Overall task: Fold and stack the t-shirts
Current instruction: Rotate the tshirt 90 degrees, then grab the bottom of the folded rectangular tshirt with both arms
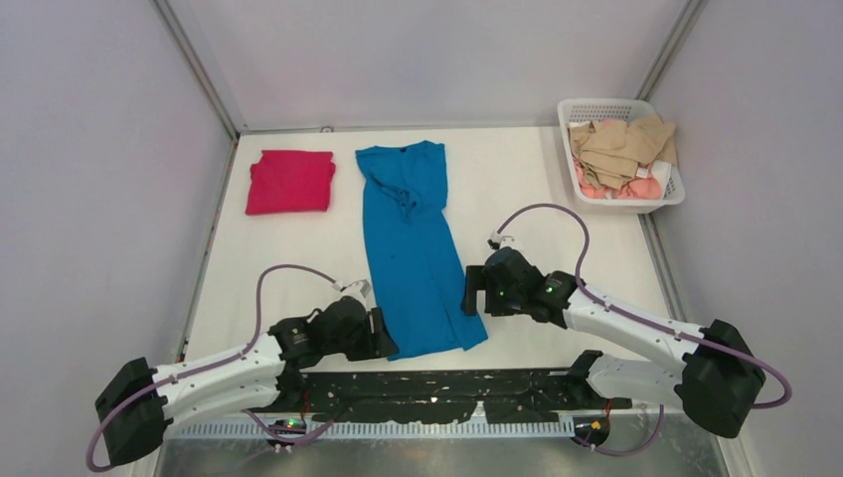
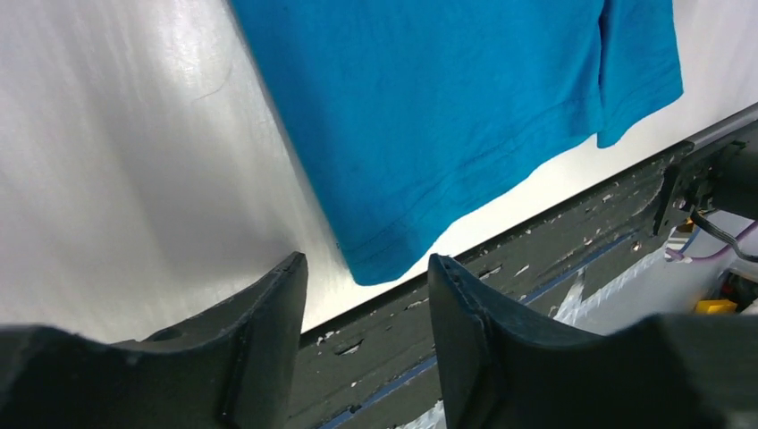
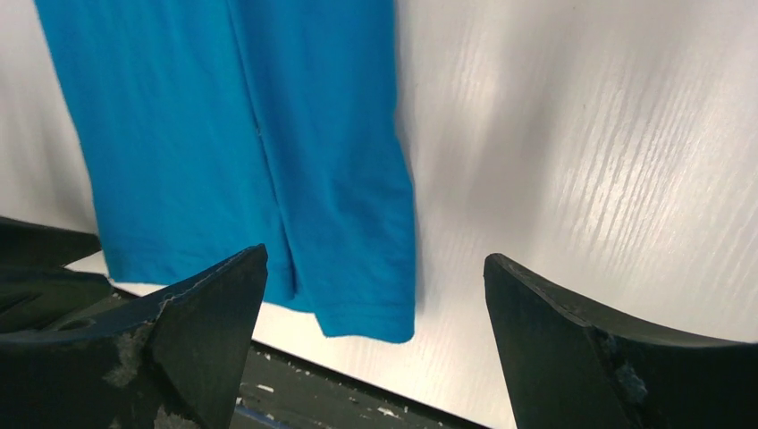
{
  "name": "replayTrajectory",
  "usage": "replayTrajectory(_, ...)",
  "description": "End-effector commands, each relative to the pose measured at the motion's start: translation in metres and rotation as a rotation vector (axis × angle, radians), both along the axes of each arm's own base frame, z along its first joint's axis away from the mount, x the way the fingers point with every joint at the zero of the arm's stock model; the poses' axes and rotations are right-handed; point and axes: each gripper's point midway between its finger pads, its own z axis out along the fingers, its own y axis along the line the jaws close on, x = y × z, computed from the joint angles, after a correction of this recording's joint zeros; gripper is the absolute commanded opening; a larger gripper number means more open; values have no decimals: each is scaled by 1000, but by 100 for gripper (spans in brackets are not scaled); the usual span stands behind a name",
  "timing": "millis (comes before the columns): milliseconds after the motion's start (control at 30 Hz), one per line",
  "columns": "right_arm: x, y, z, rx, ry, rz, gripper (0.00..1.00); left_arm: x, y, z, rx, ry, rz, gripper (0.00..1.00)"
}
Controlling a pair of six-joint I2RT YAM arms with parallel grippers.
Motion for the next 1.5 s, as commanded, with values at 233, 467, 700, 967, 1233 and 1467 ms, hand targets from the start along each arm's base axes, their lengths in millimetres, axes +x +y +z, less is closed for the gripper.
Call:
replayTrajectory(233, -24, -1, 7, 78, 31, 29, 96, 0, -11, -9, 62, 30, 55, 15)
replayTrajectory(467, -59, 0, -18, 87, 185, 112, 72, -4, -9, -11, 73, 34, 47, 0)
replayTrajectory(700, -63, 1, -37, 97, 222, 80, 62, -6, -10, -11, 76, 28, 27, 0)
replayTrajectory(967, -72, 17, -50, 161, 289, 98, 24, -7, -10, -10, 76, 23, 18, 0)
replayTrajectory(1233, -102, 18, -42, 189, 330, 132, 5, -21, -2, -1, 103, 22, -38, 0)
replayTrajectory(1467, -133, 42, -24, 344, 377, 168, 5, -34, -6, 10, 80, 16, -108, 0)
